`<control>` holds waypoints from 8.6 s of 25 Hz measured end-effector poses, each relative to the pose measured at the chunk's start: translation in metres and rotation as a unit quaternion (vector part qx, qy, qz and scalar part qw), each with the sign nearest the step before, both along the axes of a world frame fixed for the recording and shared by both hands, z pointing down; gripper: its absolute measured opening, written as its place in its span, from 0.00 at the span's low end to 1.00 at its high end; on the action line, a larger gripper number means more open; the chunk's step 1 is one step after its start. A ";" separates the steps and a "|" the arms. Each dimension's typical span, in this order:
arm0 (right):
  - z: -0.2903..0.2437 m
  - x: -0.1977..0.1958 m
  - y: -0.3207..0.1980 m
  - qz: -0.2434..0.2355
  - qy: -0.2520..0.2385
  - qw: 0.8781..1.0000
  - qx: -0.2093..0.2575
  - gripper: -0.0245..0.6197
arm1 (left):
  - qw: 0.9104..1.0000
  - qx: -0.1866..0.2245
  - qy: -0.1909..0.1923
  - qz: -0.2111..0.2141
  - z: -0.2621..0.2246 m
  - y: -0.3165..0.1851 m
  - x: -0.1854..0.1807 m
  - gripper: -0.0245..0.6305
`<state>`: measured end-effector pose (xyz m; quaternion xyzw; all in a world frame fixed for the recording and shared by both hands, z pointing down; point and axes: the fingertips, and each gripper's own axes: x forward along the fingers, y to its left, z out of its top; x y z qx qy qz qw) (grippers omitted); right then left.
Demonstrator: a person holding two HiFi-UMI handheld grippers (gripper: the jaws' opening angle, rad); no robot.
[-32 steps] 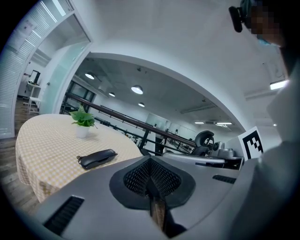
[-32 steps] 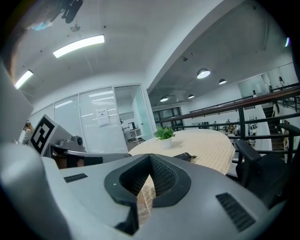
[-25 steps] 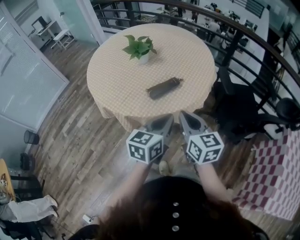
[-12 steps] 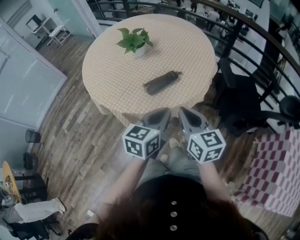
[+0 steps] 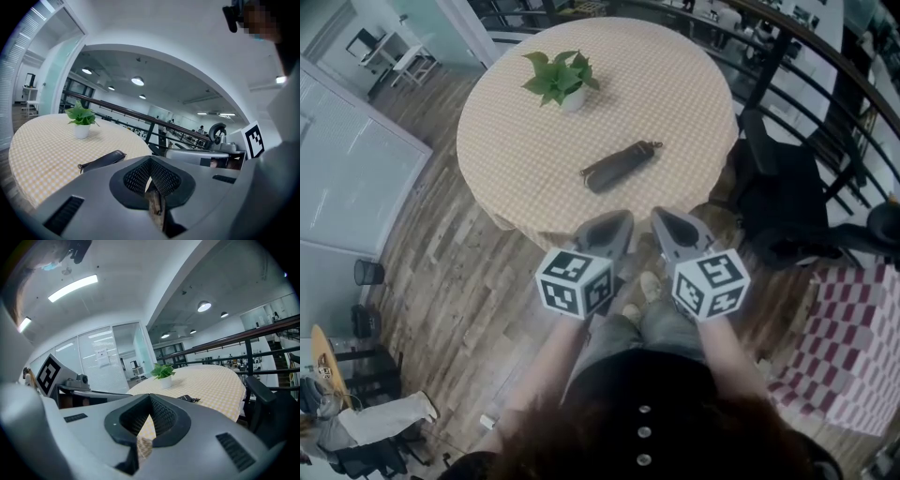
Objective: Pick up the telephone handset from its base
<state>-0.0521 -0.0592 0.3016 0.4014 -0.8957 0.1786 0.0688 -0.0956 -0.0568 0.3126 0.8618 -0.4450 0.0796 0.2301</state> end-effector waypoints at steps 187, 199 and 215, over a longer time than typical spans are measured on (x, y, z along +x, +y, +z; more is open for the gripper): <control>0.137 -0.004 -0.139 -0.005 -0.038 0.984 -0.172 0.05 | 0.926 -0.114 -0.315 0.171 0.148 -0.160 -0.021 0.39; 0.148 -0.020 -0.160 -0.011 -0.029 0.984 -0.177 0.05 | 0.932 -0.118 -0.297 0.169 0.146 -0.161 -0.021 0.39; 0.153 -0.025 -0.158 -0.003 -0.010 0.985 -0.172 0.05 | 0.929 -0.117 -0.306 0.172 0.145 -0.160 -0.023 0.39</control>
